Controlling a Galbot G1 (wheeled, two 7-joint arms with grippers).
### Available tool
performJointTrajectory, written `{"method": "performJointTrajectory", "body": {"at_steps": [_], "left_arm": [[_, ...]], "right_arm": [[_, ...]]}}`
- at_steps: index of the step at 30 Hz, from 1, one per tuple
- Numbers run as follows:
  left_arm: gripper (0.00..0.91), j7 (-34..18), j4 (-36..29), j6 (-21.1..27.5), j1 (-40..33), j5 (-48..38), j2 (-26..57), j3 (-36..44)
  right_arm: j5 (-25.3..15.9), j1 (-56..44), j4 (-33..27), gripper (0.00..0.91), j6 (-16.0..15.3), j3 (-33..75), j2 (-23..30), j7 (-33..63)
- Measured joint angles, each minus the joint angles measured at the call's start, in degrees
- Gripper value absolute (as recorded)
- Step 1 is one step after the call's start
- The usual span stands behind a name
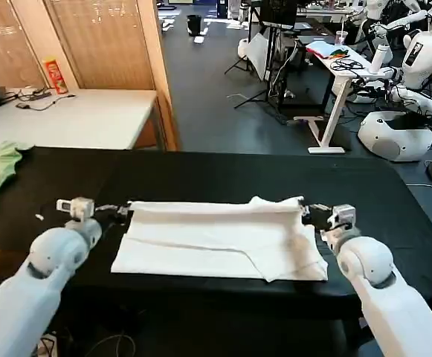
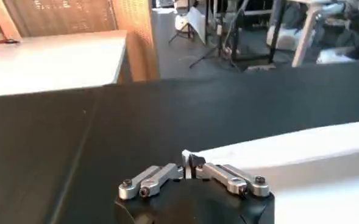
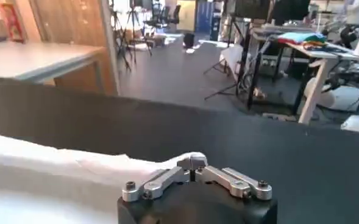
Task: Fold and organize the clothes.
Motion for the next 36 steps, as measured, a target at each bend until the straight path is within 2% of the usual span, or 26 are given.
{"method": "performJointTrajectory", "body": {"at_steps": [10,19,20,21,27,32,34,36], "left_arm": [[0.156,-0.1,-4.5,-0.3,7.5,2.0,0.0,-3.1],[0.166,-0.1,-5.6,-0.7,12.3,4.1,-1.3,-4.8],[0.185,-0.1,-5.7,-0.7,12.7,4.4,-1.5,-5.0],[0.878,-0.1,-5.7,-0.7,13.1,4.6,-1.6,-5.1],[0.878,-0.2,-7.4,0.9,15.5,5.7,-2.4,-6.1],[0.878,-0.5,-9.8,1.0,17.3,5.7,-2.7,-7.2],[0.878,-0.6,-11.0,1.0,17.8,5.5,-2.7,-7.7],[0.878,-0.6,-11.7,1.0,17.7,5.4,-2.9,-8.2]], "right_arm": [[-1.1,-7.7,3.5,0.01,-0.8,3.2,0.0,-0.3],[-1.0,-11.1,5.0,0.02,-0.7,4.7,0.3,-0.4],[-1.0,-11.3,5.1,0.137,-0.8,4.8,0.4,-0.4],[-1.0,-11.6,5.3,0.878,-0.9,5.0,0.5,-0.4],[-0.8,-13.4,6.7,0.878,-2.1,6.4,0.7,0.1],[1.1,-14.7,8.6,0.878,-3.5,8.3,0.2,0.4],[2.2,-14.4,8.8,0.878,-3.4,9.5,0.2,0.8],[3.3,-13.6,8.7,0.878,-1.8,10.5,0.5,1.7]]}}
